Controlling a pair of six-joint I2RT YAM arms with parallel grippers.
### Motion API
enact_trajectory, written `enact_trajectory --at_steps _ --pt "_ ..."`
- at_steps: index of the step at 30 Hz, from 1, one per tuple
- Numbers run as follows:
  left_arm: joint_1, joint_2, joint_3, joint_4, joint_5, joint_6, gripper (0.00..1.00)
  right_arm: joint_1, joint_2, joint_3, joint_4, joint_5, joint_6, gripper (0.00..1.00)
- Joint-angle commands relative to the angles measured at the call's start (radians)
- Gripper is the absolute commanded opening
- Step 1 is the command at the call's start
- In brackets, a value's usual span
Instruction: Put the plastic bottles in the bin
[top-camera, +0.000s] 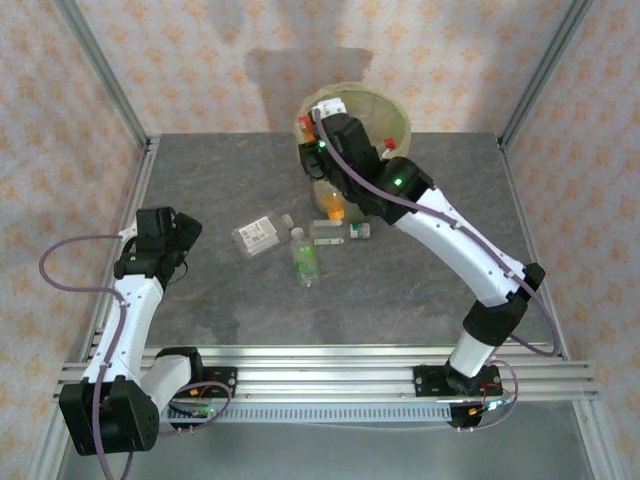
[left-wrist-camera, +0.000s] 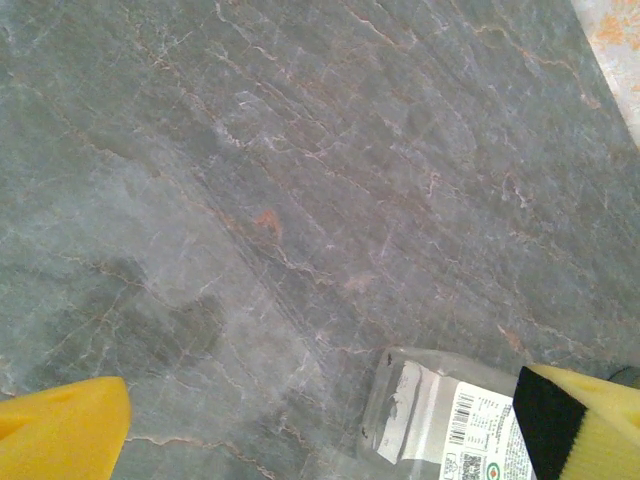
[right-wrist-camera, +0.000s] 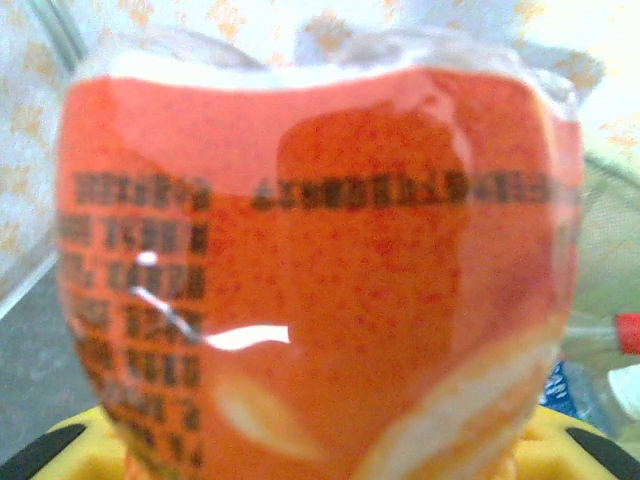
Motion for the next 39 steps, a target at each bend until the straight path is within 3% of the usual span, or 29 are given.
enact_trajectory --at_steps 1,15,20,26,39 --pt "0.006 -0.008 -0.006 0.031 0.017 0.003 1.0 -0.038 -0.021 0.067 0.114 0.019 -0.038 0.35" --pt "0.004 -0.009 -0.018 0.048 0.036 -0.002 1.0 -0.297 0.106 0.157 0.324 -0.052 0.091 0.35" --pt "0.003 -0.004 -0.016 0.051 0.039 -0.001 1.0 -0.37 0.274 0.37 0.217 -0.106 0.154 0.35" --pt "0.001 0.003 -0.013 0.057 0.042 -0.001 1.0 -0.388 0.502 0.681 0.059 -0.148 0.205 0.35" --pt "0.0 0.019 -0.006 0.063 0.044 0.005 1.0 -0.39 0.59 0.66 -0.029 -0.19 0.321 0.36"
